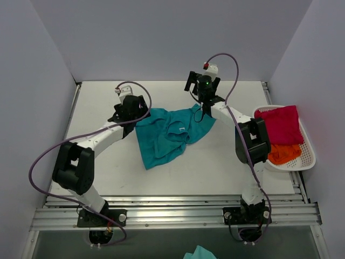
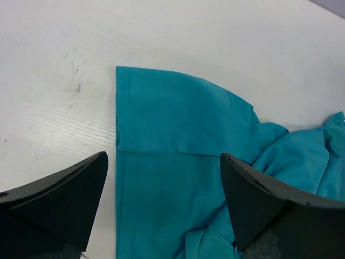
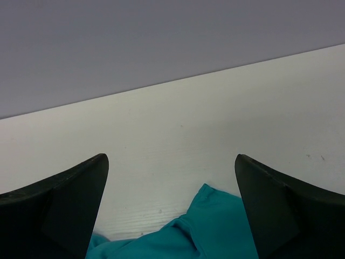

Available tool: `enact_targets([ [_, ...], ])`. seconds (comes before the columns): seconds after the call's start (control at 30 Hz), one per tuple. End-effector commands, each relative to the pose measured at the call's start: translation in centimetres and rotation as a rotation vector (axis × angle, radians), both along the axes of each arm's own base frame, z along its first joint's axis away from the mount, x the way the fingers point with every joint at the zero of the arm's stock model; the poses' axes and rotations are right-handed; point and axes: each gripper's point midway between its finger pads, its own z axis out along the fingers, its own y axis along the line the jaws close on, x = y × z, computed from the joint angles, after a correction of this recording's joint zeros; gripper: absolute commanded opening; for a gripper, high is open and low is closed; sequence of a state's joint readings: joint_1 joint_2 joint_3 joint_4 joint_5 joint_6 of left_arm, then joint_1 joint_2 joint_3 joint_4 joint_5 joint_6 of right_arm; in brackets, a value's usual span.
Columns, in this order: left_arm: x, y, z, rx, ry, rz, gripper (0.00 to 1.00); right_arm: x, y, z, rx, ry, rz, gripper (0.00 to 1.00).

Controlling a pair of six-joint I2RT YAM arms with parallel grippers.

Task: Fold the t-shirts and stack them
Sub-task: Flatten out the tshirt

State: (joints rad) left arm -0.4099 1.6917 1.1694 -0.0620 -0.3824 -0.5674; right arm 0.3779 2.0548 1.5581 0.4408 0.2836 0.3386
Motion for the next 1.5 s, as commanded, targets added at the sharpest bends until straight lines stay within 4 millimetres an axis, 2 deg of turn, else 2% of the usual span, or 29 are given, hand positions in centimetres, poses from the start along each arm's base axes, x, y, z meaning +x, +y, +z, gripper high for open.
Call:
enact_targets([
  [0.0, -0.2, 1.5, 1.9, -0.097, -0.115, 0.144, 0.94, 0.0, 0.2, 3.7, 0.064, -0.076, 0.001, 1.00],
  [0.07, -0.6, 1.6, 1.7, -0.123, -0.121, 0.160, 0.95, 0.0, 0.0, 3.2, 0.070, -0.061, -0.016, 1.00],
  [0.17, -1.1, 1.8, -0.2, -0.171, -0.116, 0.199, 0.97, 0.1, -0.5, 2.7, 0.085, -0.043, -0.030, 1.00],
  [0.2, -1.0, 1.4, -1.2, -0.202, -0.113, 0.196, 0.98, 0.0, -0.5, 2.9, 0.091, -0.045, -0.025, 1.00],
  [0.37, 0.0, 0.3, -3.3, -0.270, -0.121, 0.178, 1.00, 0.1, -0.3, 2.6, 0.107, -0.043, -0.015, 1.00],
  [0.4, 0.4, 0.2, -3.4, -0.290, -0.133, 0.178, 1.00, 0.1, -0.2, 2.5, 0.110, -0.039, -0.010, 1.00],
  [0.43, 0.5, -0.1, -3.5, -0.305, -0.136, 0.172, 0.94, 0.1, -0.2, 2.2, 0.109, -0.034, -0.008, 1.00],
  [0.47, 0.4, 0.0, -3.8, -0.320, -0.137, 0.181, 0.94, 0.1, -0.2, 2.1, 0.109, -0.031, -0.009, 1.00],
  [0.57, 0.9, -0.1, -3.5, -0.342, -0.163, 0.181, 0.94, 0.2, -0.1, 1.9, 0.110, -0.028, -0.008, 1.00],
  [0.83, 1.3, -0.6, -4.8, -0.356, -0.135, 0.187, 0.93, 0.5, -0.4, 1.5, 0.115, -0.017, -0.012, 1.00],
  [1.1, 0.8, -0.1, -6.1, -0.370, -0.125, 0.232, 0.91, 0.8, -0.6, 0.8, 0.122, -0.003, -0.013, 1.00],
  [1.47, 1.8, -0.3, -7.4, -0.350, -0.111, 0.243, 0.90, 1.0, -0.9, 0.4, 0.121, 0.006, -0.018, 1.00],
])
